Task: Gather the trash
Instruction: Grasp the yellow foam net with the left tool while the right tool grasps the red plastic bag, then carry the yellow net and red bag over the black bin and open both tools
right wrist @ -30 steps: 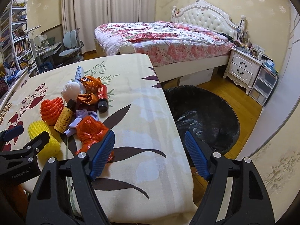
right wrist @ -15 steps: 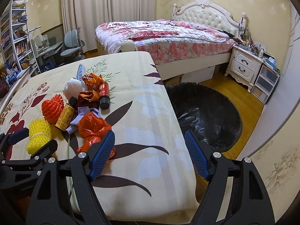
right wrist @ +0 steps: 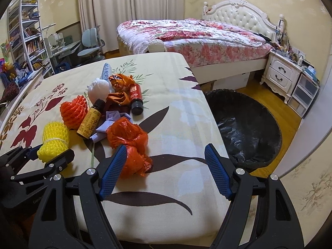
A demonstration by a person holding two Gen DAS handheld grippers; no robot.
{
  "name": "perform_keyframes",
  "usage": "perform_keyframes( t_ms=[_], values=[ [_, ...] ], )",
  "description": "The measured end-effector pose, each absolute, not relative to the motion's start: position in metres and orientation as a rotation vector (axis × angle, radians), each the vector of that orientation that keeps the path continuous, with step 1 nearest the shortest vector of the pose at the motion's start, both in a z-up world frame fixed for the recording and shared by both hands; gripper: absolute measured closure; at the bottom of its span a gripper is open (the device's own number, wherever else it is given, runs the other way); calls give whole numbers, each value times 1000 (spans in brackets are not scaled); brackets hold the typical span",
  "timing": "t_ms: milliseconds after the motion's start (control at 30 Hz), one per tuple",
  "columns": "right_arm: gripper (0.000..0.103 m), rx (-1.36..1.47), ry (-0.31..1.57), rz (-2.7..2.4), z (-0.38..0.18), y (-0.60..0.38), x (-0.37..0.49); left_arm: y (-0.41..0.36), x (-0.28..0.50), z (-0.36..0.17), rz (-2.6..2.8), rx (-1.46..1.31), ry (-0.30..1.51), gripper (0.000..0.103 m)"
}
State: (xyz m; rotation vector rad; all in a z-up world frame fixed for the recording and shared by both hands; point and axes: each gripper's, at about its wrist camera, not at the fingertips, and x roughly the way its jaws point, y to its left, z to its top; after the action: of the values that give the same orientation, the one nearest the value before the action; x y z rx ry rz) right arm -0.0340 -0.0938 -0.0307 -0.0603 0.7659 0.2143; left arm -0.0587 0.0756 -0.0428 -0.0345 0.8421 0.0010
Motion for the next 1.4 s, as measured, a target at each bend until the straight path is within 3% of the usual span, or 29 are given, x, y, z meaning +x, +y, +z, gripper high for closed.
perform_keyframes(
  t_ms=[267,400,467,533,1100,1400],
  values=[
    [29,-80,792,290,-39,-67,-30,91,-68,-39,28,-54,823,47],
    [49,-80,843,328,-49,-58,-21,96,-68,-37,42,-66,817,48],
    [65,-69,871,350,-55,-56,-18,97,-69,-35,46,-67,810,48],
    [70,-59,869,361,-55,-57,-20,96,-71,-31,47,-61,798,48],
    [71,13,693,101,-7,-155,-3,32,-30,14,-81,-41,645,48],
    [71,62,692,-29,-22,-212,39,-42,30,9,-189,8,619,48]
  ],
)
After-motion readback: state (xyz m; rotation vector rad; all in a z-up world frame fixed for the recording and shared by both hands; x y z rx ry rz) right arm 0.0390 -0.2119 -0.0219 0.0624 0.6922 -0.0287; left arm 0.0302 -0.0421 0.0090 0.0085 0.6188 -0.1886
